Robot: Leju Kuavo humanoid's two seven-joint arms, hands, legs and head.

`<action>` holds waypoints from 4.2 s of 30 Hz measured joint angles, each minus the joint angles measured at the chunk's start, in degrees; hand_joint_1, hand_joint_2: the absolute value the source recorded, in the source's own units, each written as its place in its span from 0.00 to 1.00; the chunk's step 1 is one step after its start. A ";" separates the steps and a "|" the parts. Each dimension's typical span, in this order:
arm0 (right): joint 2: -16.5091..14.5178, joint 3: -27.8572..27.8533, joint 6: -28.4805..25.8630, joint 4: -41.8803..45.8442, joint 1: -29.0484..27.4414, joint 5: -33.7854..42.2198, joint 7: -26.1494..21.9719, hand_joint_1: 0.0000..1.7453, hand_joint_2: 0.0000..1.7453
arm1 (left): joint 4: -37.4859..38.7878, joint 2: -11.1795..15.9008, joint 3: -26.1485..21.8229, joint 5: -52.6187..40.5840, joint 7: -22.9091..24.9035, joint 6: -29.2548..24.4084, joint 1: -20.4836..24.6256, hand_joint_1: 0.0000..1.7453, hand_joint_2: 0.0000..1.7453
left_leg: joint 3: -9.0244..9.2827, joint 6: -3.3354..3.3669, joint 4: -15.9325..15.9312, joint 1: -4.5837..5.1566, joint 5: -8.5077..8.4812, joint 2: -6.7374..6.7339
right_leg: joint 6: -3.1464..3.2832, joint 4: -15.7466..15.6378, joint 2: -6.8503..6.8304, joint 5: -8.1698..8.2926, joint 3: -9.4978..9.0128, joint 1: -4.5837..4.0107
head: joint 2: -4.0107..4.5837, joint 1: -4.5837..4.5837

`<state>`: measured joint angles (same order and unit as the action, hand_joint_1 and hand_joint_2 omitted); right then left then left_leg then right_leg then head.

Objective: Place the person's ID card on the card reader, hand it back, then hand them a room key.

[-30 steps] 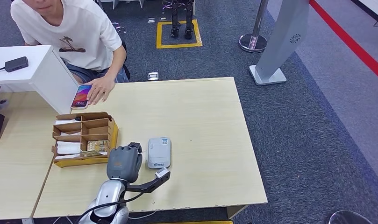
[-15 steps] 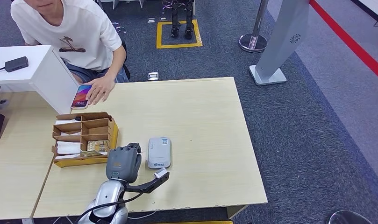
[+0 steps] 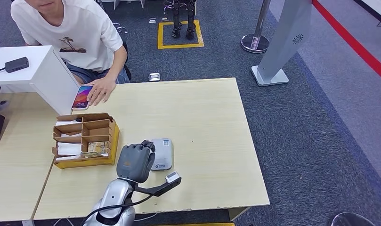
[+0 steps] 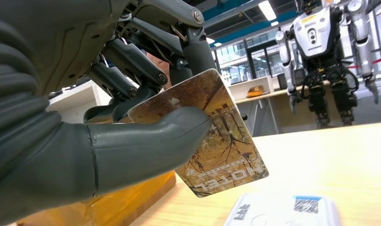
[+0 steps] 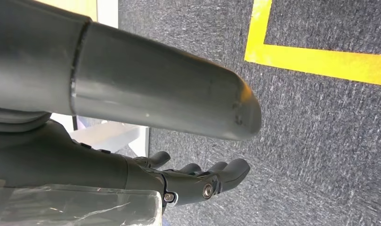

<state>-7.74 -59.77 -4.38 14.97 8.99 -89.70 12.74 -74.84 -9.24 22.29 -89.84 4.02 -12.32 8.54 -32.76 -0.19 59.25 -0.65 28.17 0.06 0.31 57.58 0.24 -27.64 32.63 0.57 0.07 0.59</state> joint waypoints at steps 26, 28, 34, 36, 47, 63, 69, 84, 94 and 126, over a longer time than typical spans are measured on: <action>0.00 0.13 0.01 0.00 -0.04 0.00 -0.05 0.00 0.00 | 0.96 -0.97 2.69 0.01 3.73 0.33 0.32 1.00 1.00 | 0.00 0.00 0.00 0.00 0.00 0.00 | 0.00 0.00 0.01 0.00 0.00 0.00 | 0.00 0.00; 0.00 0.19 0.03 0.00 -0.02 0.00 -0.01 0.00 0.00 | 2.31 -0.91 2.69 0.00 4.15 0.12 0.34 1.00 1.00 | 0.00 0.00 0.00 0.00 0.00 0.00 | 0.00 0.00 0.01 0.00 0.00 0.00 | 0.00 0.00; 0.00 0.55 0.13 0.00 0.01 0.00 0.33 0.00 0.00 | 7.21 -0.78 2.80 -0.02 6.72 -1.24 1.14 1.00 1.00 | 0.00 0.00 0.00 0.00 0.00 0.00 | 0.00 0.00 0.00 0.00 0.00 0.00 | 0.00 0.00; 0.00 0.66 0.14 0.00 0.04 0.00 0.42 0.00 0.00 | 8.47 -0.64 3.06 -0.02 7.34 -1.49 1.66 1.00 1.00 | 0.01 0.00 0.00 0.00 0.00 0.00 | 0.00 0.00 0.00 0.00 -0.02 0.00 | 0.00 0.00; 0.00 0.87 0.16 0.00 0.06 0.00 0.51 0.00 0.00 | 10.25 -0.50 3.54 -0.02 7.43 -1.67 2.48 1.00 1.00 | 0.03 0.00 0.00 0.00 0.00 0.00 | 0.00 0.00 0.00 0.00 -0.04 0.00 | 0.00 0.00; 0.00 0.97 0.18 0.00 0.06 0.00 0.57 0.00 0.00 | 11.99 -0.41 3.91 -0.02 8.29 -2.72 3.39 1.00 1.00 | 0.04 0.00 0.00 0.00 0.00 0.01 | 0.00 0.00 -0.01 0.00 -0.06 0.00 | 0.00 0.00; 0.00 0.97 0.12 0.00 -0.08 0.00 0.57 0.00 0.00 | 2.60 0.73 2.31 -0.02 7.35 0.60 3.57 1.00 1.00 | 0.03 0.00 0.00 -0.01 -0.01 0.01 | 0.00 0.01 -0.01 0.01 -0.06 -0.01 | 0.00 -0.01; 0.00 2.24 1.26 -0.02 -0.02 0.00 1.15 0.00 0.00 | -9.83 10.14 -6.30 -0.02 11.53 5.43 11.65 1.00 1.00 | 0.04 -0.04 -0.01 -0.04 -0.06 0.00 | 0.04 0.04 0.00 0.03 -0.06 -0.03 | 0.00 0.00; 0.00 3.72 2.08 -0.11 0.14 0.00 1.77 0.00 0.00 | -2.85 17.33 -11.06 -0.02 15.37 4.71 17.21 1.00 1.00 | 0.05 -0.02 -0.01 -0.05 -0.09 0.01 | 0.06 0.07 0.02 0.04 -0.06 -0.03 | 0.00 -0.01; 0.00 4.82 2.43 -0.57 0.36 0.00 1.78 0.00 0.00 | 5.81 21.72 -12.28 -0.02 17.44 4.97 21.58 0.00 0.25 | 0.06 -0.03 -0.01 -0.04 -0.11 -0.02 | 0.05 0.07 0.06 0.07 -0.05 -0.02 | 0.00 0.00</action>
<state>-7.74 -54.95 -1.95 14.40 9.35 -89.70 14.52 -69.02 12.48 10.01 -89.85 21.46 -7.35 30.12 -32.70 -0.23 59.25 -0.69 28.06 0.05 0.36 57.64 0.30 -27.57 32.58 0.55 0.07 0.59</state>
